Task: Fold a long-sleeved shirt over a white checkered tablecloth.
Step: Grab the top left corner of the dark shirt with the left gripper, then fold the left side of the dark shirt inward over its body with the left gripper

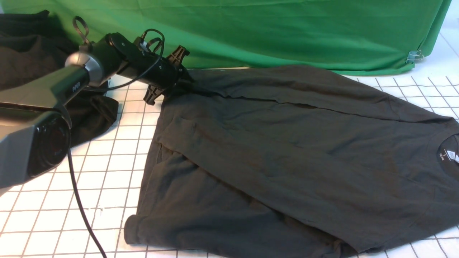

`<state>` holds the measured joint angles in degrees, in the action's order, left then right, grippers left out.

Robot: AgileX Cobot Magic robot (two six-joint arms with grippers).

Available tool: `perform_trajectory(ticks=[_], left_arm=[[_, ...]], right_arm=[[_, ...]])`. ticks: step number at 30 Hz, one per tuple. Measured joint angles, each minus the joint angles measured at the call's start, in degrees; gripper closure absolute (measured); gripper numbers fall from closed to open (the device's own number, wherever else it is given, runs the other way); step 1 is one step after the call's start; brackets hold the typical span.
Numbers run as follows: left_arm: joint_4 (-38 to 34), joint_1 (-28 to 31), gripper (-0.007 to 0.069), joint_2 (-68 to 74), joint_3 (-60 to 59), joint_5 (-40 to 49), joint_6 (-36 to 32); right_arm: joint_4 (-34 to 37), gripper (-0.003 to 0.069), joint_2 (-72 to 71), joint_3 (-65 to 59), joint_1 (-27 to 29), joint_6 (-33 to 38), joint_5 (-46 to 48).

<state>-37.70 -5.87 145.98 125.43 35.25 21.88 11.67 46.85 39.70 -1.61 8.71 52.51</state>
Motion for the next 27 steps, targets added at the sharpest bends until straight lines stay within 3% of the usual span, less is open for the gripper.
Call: perform_trajectory(ticks=[2,5,15,19,20,23,27], left_arm=[[0.1,0.0,0.0567,0.0,-0.1,0.9,-1.6],[-0.1,0.0,0.0606,-1.2,-0.2,3.2,-4.6],[1.0,0.2,0.0608,-19.4,-0.1,20.6,-5.5],[7.6,-1.5,0.0608,-23.1,-0.1,29.7,-3.2],[12.3,-3.0,0.0608,-24.4,-0.8,32.6,-2.3],[15.5,-4.9,0.0608,-26.7,-4.6,33.4,-1.5],[16.4,-8.1,0.0608,-32.8,-18.7,33.8,-1.5]], right_arm=[[0.0,0.0419,0.0,0.0,0.0,0.0,0.0],[0.0,0.0419,0.0,0.0,0.0,0.0,0.0],[0.0,0.0419,0.0,0.0,0.0,-0.1,0.2],[0.0,0.0419,0.0,0.0,0.0,0.0,0.2],[0.0,0.0419,0.0,0.0,0.0,0.0,0.2],[0.0,0.0419,0.0,0.0,0.0,0.0,0.2],[0.0,0.0419,0.0,0.0,0.0,-0.1,0.1]])
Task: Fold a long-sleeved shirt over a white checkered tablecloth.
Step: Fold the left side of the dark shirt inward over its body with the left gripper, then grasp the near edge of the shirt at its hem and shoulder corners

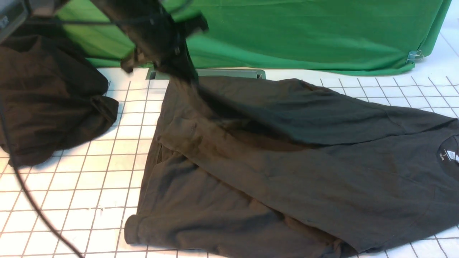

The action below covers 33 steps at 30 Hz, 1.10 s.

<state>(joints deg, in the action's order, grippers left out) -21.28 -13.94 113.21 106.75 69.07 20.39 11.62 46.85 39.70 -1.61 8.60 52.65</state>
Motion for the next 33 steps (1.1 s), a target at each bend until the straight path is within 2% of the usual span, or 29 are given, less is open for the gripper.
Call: perform_trajectory(ticks=[3,6,12,16,17,18,19,23,26,30,33], left_arm=[[1.2,-0.8,0.0608,-2.8,-8.5,0.0,0.0],[2.3,-1.0,0.0608,-5.1,-20.7,-4.4,-0.1],[2.7,-1.0,0.0583,-4.8,-28.0,-10.5,-3.0],[3.4,-1.0,0.0428,-4.4,-28.3,-10.1,-5.7],[3.4,-1.0,0.0428,-4.4,-28.2,-10.1,-5.8],[3.6,-1.0,0.0389,-4.4,-27.8,-9.3,-6.4],[4.4,-1.0,0.0307,-4.7,-26.7,-6.8,-7.5],[7.5,-1.0,0.0105,-7.9,-23.8,-1.1,-9.4],[8.6,-1.0,0.0027,-11.3,-26.7,-0.5,-9.9],[8.6,-1.0,0.0011,-15.2,-36.4,0.1,-10.0],[8.6,-1.0,0.0036,-16.5,-43.7,0.4,-9.9]], right_arm=[[0.0,0.0419,0.0,0.0,0.0,-0.1,-0.2],[0.0,0.0419,0.0,0.0,0.0,-0.1,-0.6],[0.0,0.0419,0.0,0.0,0.0,-0.1,-0.8],[0.0,0.0419,0.0,0.0,0.0,-0.1,-0.9],[0.0,0.0419,0.0,0.0,0.0,-0.1,-0.9],[0.0,0.0419,0.0,0.0,0.0,-0.1,-0.9],[0.0,0.0419,0.0,0.0,0.0,-0.1,-1.0],[0.0,0.0418,0.0,0.0,0.0,-0.1,-1.1],[0.0,0.0419,0.0,0.0,0.0,-0.1,-1.1],[0.0,0.0419,0.0,0.0,0.0,-0.1,-1.1],[0.0,0.0419,0.0,0.0,0.0,-0.1,-1.3]])
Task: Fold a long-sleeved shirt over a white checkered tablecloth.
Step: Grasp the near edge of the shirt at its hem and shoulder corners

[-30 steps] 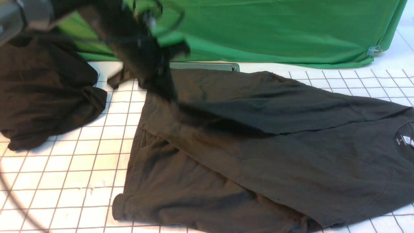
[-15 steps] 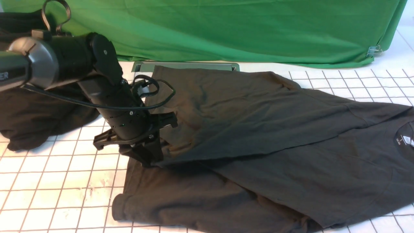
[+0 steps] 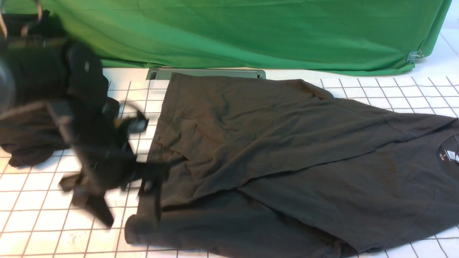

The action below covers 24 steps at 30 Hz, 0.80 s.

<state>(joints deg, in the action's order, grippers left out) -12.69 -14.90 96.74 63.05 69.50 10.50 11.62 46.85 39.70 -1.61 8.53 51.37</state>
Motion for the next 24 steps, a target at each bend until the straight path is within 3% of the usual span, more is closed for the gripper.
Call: perform_trajectory(ticks=[5,14,19,21,24], left_arm=[[-0.3,0.0,0.0106,0.4,-4.8,-8.4,-0.5],[-2.0,0.0,0.0215,4.7,-5.5,-13.0,-2.6],[-3.0,0.0,0.0384,5.9,-5.7,-13.8,-3.5],[-3.0,0.0,0.0549,5.7,-5.7,-13.7,-4.5],[-0.8,0.0,0.0602,3.9,-5.7,-12.1,-4.5]], right_arm=[[0.0,0.0419,0.0,0.0,0.0,0.2,-1.0],[0.0,0.0419,0.0,0.0,0.0,0.2,-1.0],[0.0,0.0419,0.0,0.0,0.0,0.2,-1.0],[0.0,0.0419,0.0,0.0,0.0,0.2,-0.7],[0.3,0.0419,0.0,0.0,-0.1,0.3,1.1]])
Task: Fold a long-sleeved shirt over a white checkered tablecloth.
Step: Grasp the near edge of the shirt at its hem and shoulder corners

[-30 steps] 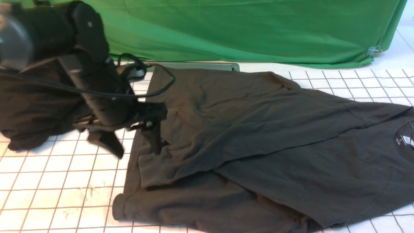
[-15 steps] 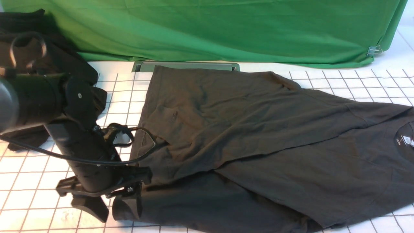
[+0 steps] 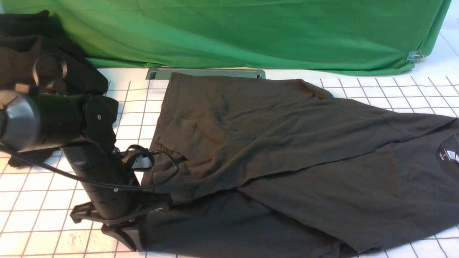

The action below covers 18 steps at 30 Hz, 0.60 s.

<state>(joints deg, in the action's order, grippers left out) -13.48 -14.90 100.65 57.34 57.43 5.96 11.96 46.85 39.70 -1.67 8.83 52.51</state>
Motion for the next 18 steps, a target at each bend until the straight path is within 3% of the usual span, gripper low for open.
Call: perform_trajectory(ticks=[3,7,10,12,14,18], left_arm=[[4.5,0.0,0.0603,-3.2,0.0,3.6,1.0],[8.4,0.0,0.0603,-7.1,-0.2,9.2,1.5],[8.5,0.0,0.0603,-8.9,-1.3,10.3,1.5],[8.3,0.1,0.0603,-9.6,-2.9,10.3,1.5],[8.3,0.1,0.0603,-9.7,-3.8,10.4,1.6],[8.3,0.1,0.0603,-9.7,-5.9,9.7,1.6]], right_arm=[[1.4,0.0414,0.7,0.0,-1.7,0.5,2.1],[2.0,0.0344,4.0,0.0,-9.3,1.1,2.9],[2.0,0.027,7.4,0.0,-16.4,1.4,2.8],[1.7,0.0207,11.5,0.0,-24.6,1.5,2.0],[1.1,0.0193,14.3,0.0,-28.4,1.5,0.3],[-7.9,0.0181,25.2,0.9,-41.6,-0.5,-6.2]])
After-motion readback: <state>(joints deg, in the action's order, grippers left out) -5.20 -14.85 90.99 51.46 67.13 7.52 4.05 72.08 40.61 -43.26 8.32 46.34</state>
